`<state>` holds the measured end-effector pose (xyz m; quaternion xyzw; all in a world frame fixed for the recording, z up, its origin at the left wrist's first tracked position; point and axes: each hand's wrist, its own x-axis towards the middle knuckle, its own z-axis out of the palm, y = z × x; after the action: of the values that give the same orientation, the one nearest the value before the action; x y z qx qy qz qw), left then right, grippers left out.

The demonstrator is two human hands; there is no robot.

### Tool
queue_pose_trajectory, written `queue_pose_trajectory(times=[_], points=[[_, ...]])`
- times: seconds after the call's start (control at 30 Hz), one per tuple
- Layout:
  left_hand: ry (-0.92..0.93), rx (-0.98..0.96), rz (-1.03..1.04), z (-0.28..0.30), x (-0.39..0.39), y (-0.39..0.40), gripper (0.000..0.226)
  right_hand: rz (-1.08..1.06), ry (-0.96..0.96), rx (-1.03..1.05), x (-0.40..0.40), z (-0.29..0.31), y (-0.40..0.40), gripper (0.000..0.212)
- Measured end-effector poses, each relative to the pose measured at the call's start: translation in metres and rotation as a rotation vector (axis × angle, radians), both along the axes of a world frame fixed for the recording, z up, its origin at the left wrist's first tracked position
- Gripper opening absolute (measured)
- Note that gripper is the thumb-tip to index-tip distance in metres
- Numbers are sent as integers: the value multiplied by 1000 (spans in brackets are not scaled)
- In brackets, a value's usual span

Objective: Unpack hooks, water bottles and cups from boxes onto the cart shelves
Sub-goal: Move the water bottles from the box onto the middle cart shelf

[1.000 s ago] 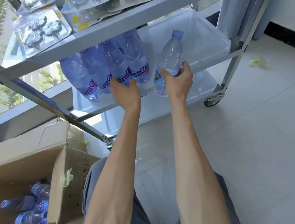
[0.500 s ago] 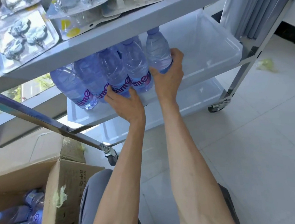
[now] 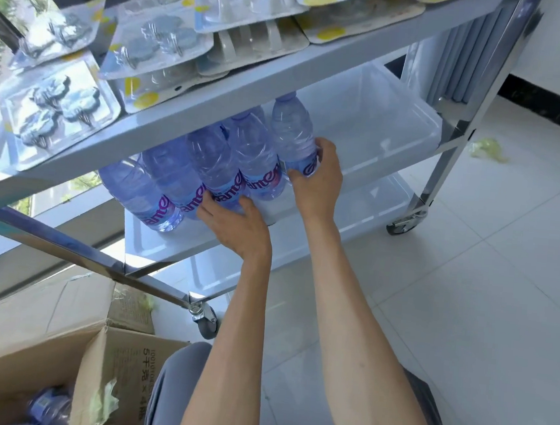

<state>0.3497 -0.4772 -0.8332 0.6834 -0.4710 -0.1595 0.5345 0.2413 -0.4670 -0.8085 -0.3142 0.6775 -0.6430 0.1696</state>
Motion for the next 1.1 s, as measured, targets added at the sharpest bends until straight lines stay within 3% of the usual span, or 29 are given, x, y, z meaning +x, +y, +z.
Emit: queue_pose_trajectory(times=[0.17,0.3,0.47,0.73,0.97,1.1], points=[[15,37,-27,5,0,3,57,-8,-85,107,6,0,3,43],[40,-2,-127,1,11,9,54,-21,-7,174,13,4,12,31],[197,-14,-217,-2,34,26,44,-121,-80,201,49,-2,39,28],[183,18,-138,14,92,56,19,56,-94,316,113,5,71,24],[271,1,-4,17,172,76,22,199,-15,316,178,20,86,19],[267,-24,106,16,228,91,23,382,21,307,239,22,94,17]])
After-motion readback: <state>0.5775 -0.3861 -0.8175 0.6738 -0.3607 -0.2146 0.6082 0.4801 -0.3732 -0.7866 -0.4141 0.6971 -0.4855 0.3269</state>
